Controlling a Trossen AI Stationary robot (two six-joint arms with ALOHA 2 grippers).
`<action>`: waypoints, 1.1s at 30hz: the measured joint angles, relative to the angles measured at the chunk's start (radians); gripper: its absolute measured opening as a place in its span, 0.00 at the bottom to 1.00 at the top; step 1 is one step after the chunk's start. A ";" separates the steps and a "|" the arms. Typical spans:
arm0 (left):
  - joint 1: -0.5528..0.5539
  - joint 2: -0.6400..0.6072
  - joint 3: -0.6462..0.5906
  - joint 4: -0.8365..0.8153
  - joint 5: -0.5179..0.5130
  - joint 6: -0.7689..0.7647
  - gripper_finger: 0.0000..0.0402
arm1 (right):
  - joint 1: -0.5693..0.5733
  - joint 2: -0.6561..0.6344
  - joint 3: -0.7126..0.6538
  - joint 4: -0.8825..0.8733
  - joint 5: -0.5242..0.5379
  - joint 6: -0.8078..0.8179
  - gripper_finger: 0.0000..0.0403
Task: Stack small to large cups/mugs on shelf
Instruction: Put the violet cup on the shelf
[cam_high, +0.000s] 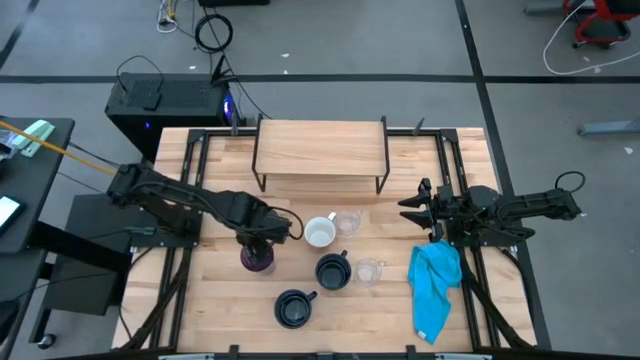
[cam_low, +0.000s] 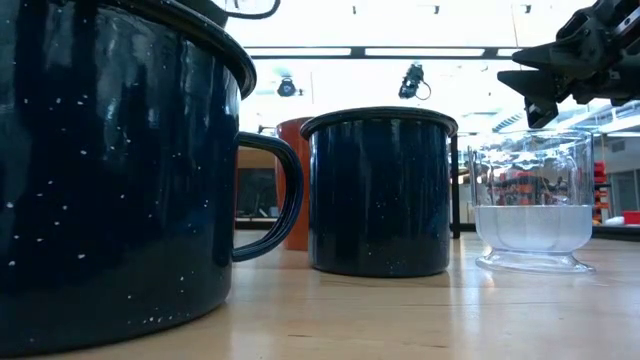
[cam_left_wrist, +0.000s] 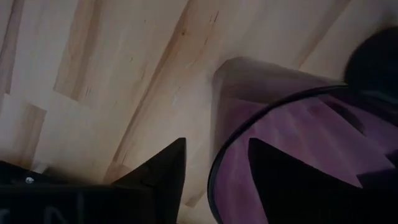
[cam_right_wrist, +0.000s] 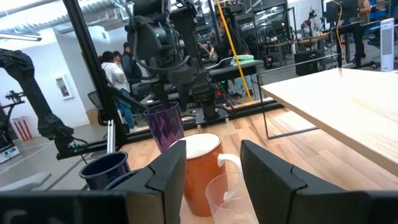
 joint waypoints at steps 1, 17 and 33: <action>-0.001 0.006 0.000 0.002 0.000 0.008 0.42 | 0.000 0.000 0.000 0.000 0.000 0.000 0.40; -0.012 0.039 0.000 0.014 0.009 0.019 0.03 | 0.000 0.000 0.000 -0.007 0.000 0.000 0.40; 0.002 0.040 0.018 0.000 -0.001 0.097 0.03 | 0.000 0.000 0.000 -0.007 0.000 0.000 0.40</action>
